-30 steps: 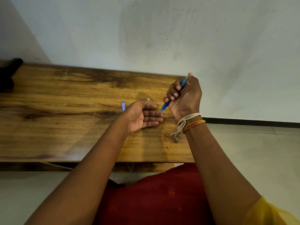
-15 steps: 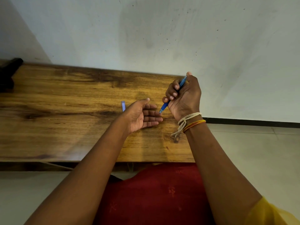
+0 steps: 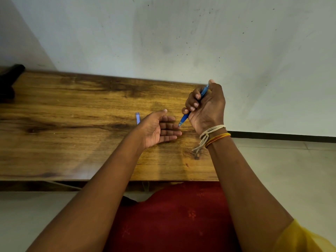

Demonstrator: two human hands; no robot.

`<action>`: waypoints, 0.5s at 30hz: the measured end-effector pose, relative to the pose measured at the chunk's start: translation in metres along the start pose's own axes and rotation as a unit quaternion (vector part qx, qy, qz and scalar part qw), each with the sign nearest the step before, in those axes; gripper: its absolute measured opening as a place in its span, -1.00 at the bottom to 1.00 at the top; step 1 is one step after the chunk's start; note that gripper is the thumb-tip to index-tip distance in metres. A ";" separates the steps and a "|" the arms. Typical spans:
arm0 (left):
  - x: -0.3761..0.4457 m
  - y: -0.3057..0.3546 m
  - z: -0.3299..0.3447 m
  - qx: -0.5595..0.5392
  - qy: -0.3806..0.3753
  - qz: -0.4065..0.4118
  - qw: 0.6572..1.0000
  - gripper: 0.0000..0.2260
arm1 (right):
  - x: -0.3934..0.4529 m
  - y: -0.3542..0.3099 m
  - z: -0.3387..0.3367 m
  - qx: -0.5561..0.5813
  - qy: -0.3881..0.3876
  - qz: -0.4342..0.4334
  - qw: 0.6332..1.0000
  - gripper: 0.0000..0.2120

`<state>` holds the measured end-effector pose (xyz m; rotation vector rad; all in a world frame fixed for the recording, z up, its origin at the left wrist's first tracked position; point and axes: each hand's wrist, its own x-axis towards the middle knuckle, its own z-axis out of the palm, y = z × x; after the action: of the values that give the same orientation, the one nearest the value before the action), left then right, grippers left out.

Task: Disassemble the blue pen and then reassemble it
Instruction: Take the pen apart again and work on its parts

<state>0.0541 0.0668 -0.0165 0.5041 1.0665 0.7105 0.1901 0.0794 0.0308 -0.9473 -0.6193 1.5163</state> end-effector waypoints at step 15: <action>0.001 -0.001 -0.001 0.000 0.000 -0.002 1.000 -0.64 | -0.001 0.002 0.003 -0.067 -0.034 0.007 0.997 -0.51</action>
<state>0.0538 0.0672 -0.0187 0.5026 1.0682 0.7069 0.1861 0.0785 0.0308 -1.0067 -0.7728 1.5389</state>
